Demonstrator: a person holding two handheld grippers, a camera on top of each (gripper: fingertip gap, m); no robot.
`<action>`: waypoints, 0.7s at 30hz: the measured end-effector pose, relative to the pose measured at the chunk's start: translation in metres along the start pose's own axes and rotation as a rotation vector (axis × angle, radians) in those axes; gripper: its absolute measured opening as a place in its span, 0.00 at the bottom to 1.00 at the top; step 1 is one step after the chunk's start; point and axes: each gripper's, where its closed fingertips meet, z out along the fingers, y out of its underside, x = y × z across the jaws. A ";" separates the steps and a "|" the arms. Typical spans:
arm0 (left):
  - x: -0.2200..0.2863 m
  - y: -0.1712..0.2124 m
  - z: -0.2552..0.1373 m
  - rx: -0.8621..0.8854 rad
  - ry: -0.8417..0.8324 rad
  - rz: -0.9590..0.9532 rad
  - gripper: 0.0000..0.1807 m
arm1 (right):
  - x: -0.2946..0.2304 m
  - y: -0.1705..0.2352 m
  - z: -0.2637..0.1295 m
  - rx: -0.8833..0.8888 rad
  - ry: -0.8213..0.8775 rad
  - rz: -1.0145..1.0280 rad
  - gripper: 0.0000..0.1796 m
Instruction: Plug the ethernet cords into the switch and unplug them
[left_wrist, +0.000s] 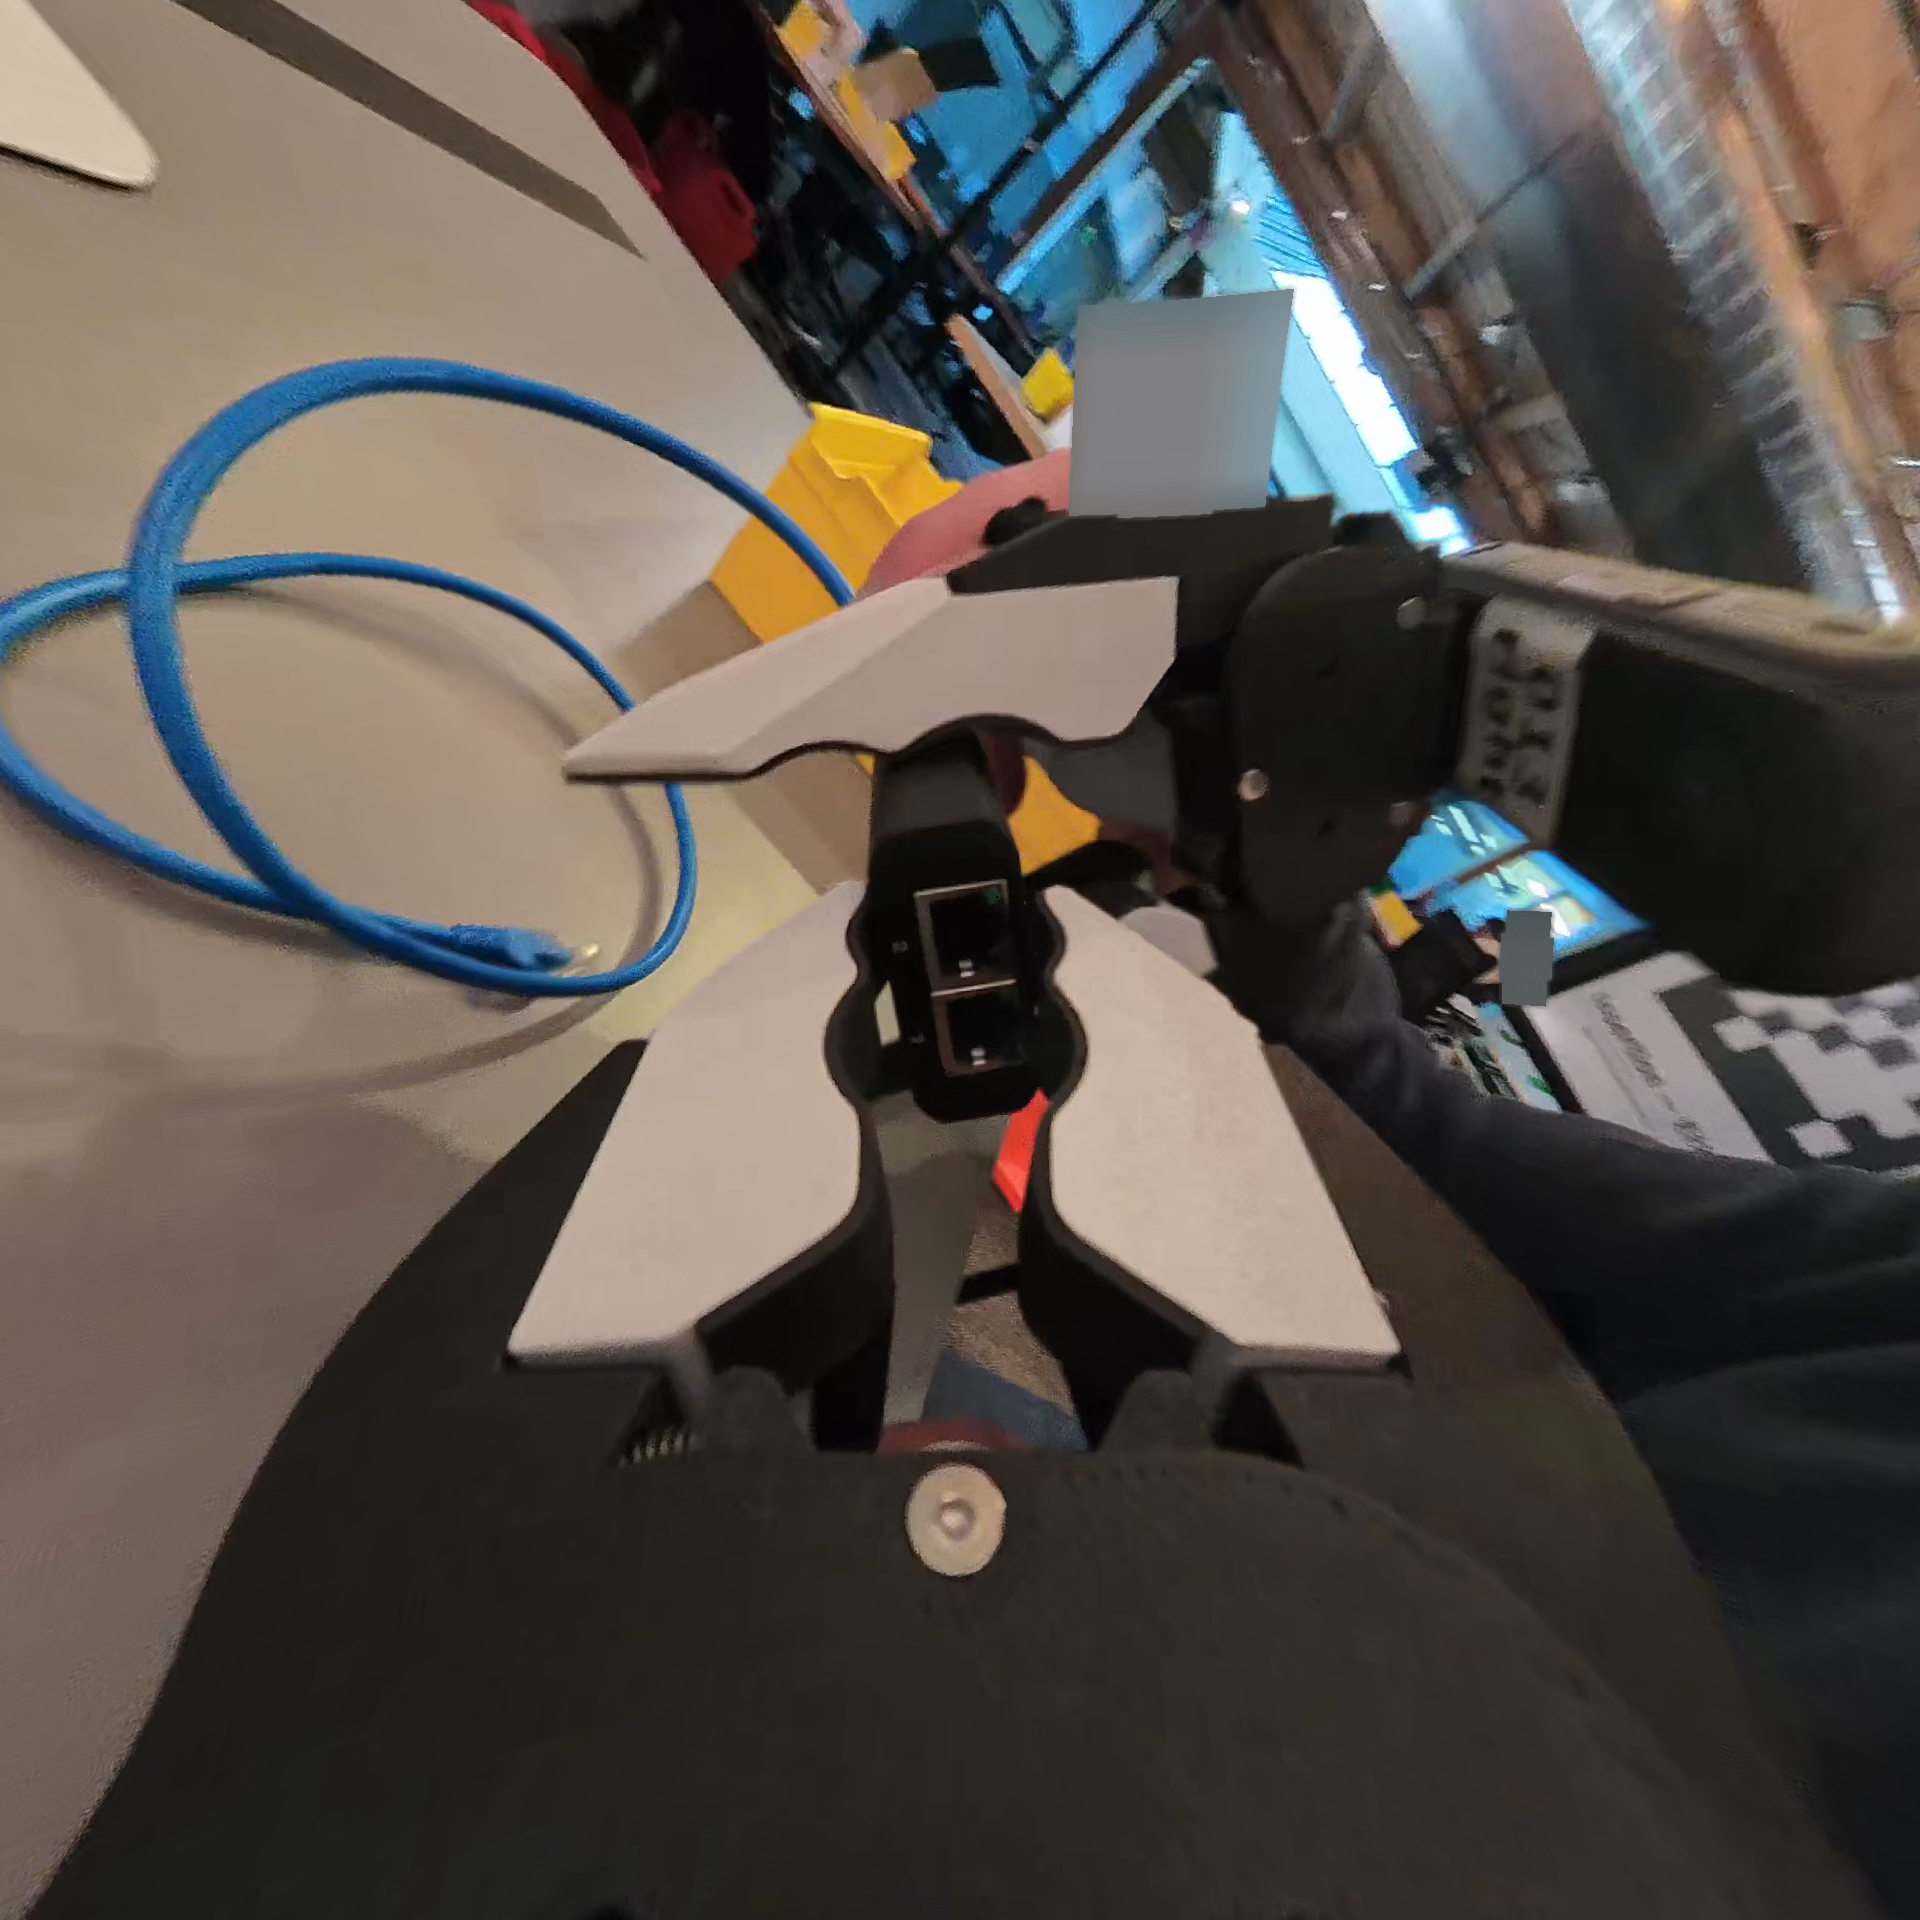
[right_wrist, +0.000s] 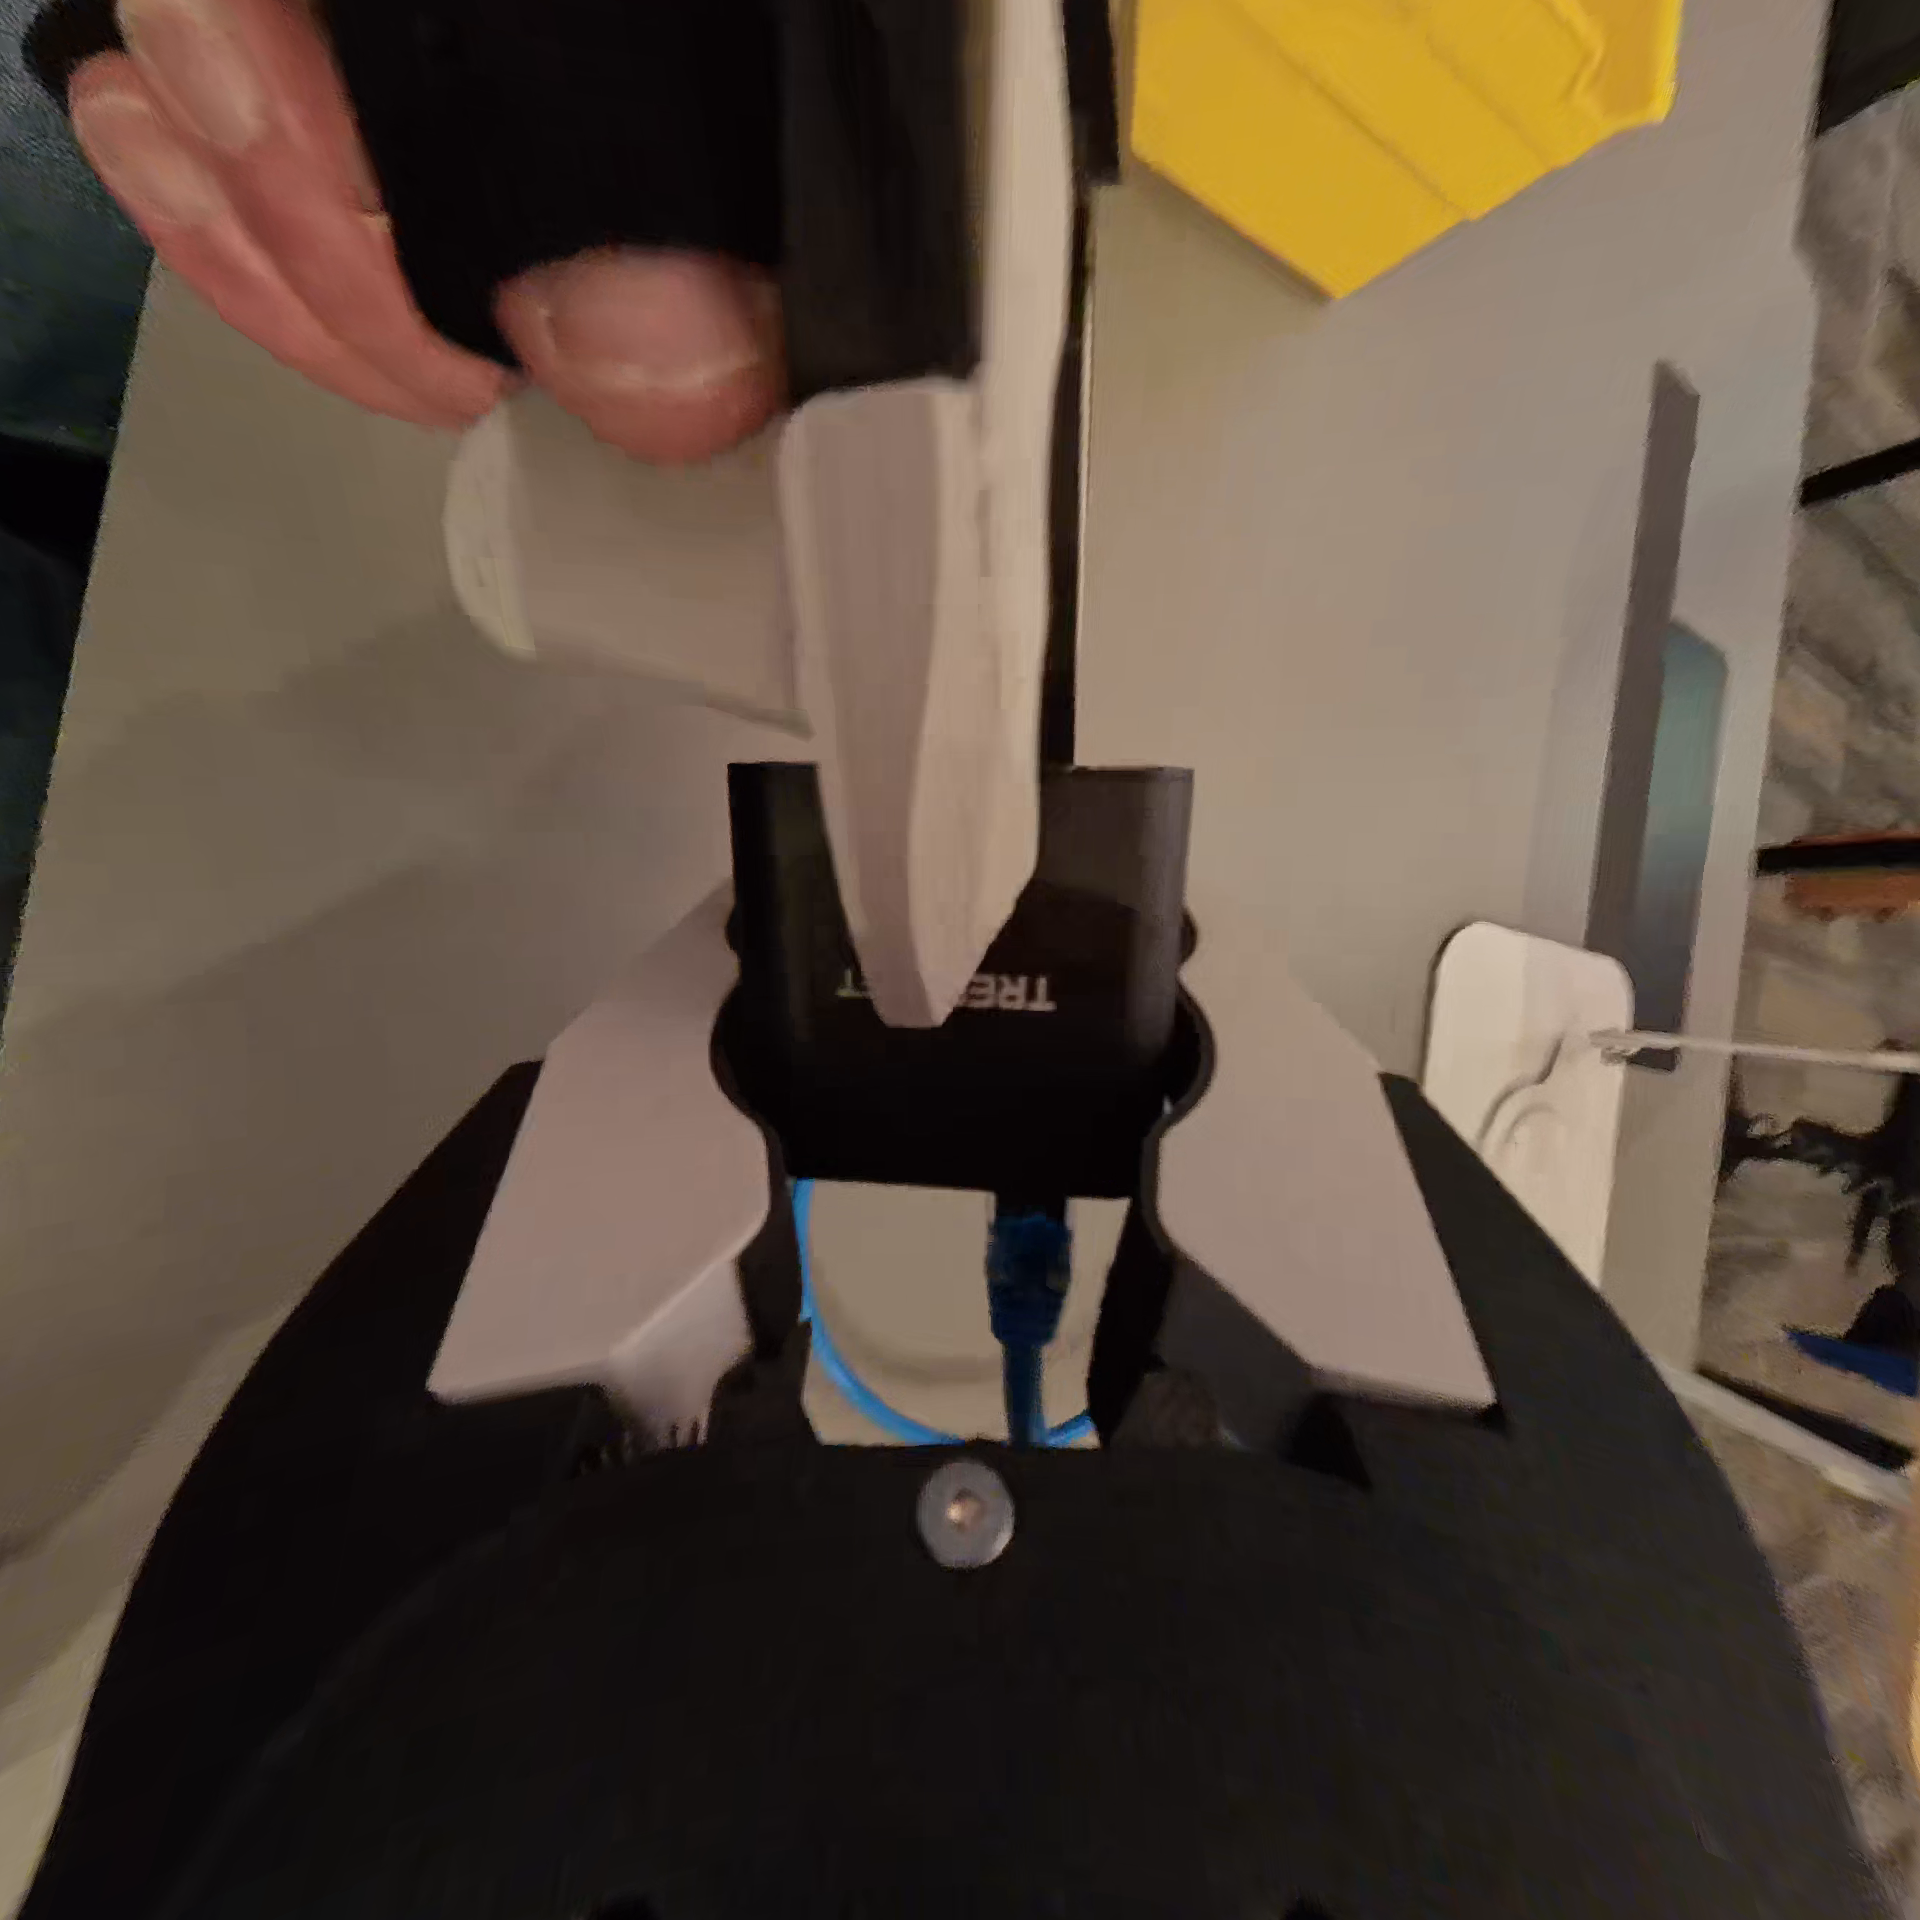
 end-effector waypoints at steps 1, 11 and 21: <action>-0.003 0.000 0.001 0.010 -0.026 0.001 0.13 | 0.002 0.000 0.000 -0.011 -0.004 0.030 0.47; -0.008 -0.004 0.004 0.063 -0.092 0.000 0.13 | 0.011 0.002 0.004 -0.070 0.126 -0.020 0.40; 0.003 -0.006 0.000 0.065 -0.028 0.078 0.15 | 0.015 -0.003 -0.004 -0.083 0.194 -0.097 0.41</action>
